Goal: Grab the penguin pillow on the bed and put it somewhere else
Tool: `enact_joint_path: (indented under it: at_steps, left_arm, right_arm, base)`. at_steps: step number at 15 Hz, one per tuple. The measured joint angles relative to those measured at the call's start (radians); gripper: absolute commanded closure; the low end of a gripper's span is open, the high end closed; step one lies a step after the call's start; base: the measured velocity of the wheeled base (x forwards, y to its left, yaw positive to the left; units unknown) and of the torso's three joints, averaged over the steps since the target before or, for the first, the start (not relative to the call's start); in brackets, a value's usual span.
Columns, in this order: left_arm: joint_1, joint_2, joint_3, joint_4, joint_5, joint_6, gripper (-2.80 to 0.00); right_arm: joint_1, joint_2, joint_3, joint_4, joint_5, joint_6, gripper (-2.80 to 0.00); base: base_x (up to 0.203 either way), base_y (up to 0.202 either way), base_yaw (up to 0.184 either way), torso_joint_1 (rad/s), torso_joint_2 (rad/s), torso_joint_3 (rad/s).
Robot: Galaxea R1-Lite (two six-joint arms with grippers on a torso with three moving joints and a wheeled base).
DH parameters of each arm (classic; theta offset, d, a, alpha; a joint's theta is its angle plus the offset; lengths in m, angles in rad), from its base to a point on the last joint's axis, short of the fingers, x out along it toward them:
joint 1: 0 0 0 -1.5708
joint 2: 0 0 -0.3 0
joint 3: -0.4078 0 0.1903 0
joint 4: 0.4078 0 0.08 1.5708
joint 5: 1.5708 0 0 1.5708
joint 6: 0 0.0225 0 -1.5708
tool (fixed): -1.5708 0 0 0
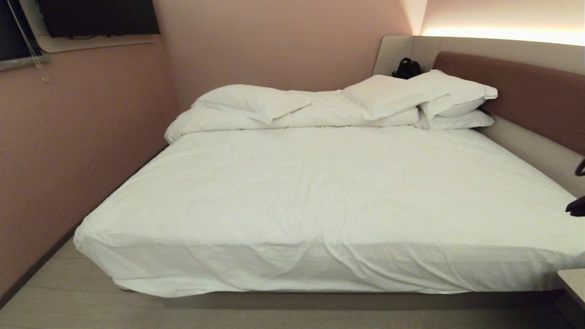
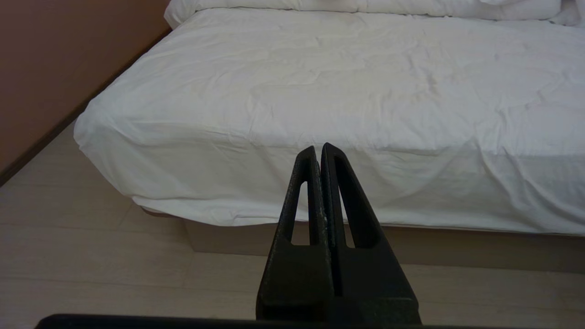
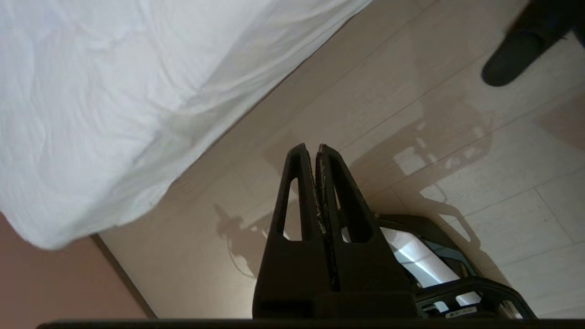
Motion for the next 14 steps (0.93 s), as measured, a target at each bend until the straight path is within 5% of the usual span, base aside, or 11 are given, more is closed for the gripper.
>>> enact_joint_path:
  at_steps: [9,14]
  left_arm:
    - [0.000,0.000,0.000,0.000,0.000,0.000,0.00]
    - [0.000,0.000,0.000,0.000,0.000,0.000,0.00]
  right_arm:
    - [0.359,-0.339,0.207,0.003,0.002,-0.059,0.00]
    - [0.417,-0.649,0.326,-0.003,-0.012,-0.089,0.00]
  base:
    - [0.000,0.000,0.000,0.000,0.00,0.000]
    - [0.000,0.000,0.000,0.000,0.00,0.000]
